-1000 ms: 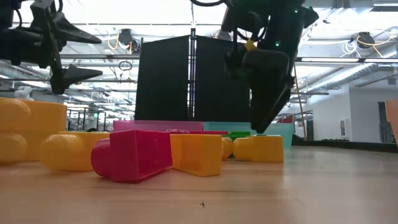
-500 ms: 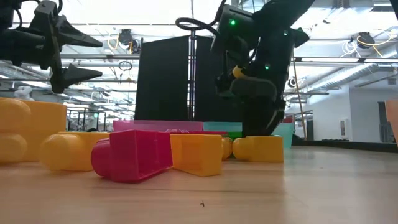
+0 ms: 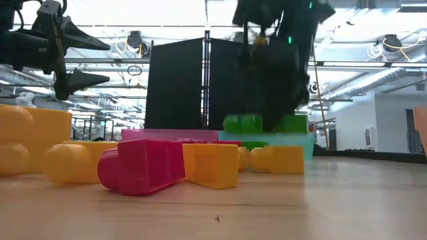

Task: Sort blocks
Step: Put the green game piece into the green bin

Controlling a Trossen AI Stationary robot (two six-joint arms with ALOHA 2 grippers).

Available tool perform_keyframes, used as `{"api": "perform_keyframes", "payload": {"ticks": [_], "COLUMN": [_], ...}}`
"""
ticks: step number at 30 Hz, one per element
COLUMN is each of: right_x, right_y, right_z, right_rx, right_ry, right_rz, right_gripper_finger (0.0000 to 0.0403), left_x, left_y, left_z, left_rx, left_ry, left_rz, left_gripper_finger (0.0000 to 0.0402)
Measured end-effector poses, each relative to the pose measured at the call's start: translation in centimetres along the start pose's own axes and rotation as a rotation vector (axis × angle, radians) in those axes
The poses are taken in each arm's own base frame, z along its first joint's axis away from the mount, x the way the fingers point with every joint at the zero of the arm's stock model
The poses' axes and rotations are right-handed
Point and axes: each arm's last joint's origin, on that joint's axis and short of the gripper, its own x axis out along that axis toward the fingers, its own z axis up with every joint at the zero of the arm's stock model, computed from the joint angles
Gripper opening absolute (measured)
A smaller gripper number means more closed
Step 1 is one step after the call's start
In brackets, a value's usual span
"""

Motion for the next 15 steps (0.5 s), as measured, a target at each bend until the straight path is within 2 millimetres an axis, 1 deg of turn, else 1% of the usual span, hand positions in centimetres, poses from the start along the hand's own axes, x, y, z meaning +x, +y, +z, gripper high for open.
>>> {"api": "perform_keyframes", "payload": {"ticks": [6,9,13,15], "right_x": [-5.4,-7.6,-10.1,-10.7], "right_y": [0.3,0.0,-1.2,-2.3], "right_z": [1.2,1.6,2.3,2.9], "right_rx": [0.024,0.043,0.071,0.088], "right_ry": [-0.161,-0.24,-0.359,-0.389], "right_rz": [0.02,0.02,-0.017,-0.037], "right_gripper_finger": [0.0134,0.0134,0.0134,0.0134], "left_x": [0.0,0.0,0.0,0.0], "left_y": [0.0,0.0,0.0,0.0], "left_z": [0.1,0.1,0.1,0.2], "left_rx": [-0.006,-0.037,-0.027,-0.027], "left_ry": [-0.019,-0.018,-0.017,-0.032], "left_rz": [0.012,0.008,0.015,0.016], "left_gripper_finger": [0.0361,0.0361,0.0361,0.0361]}}
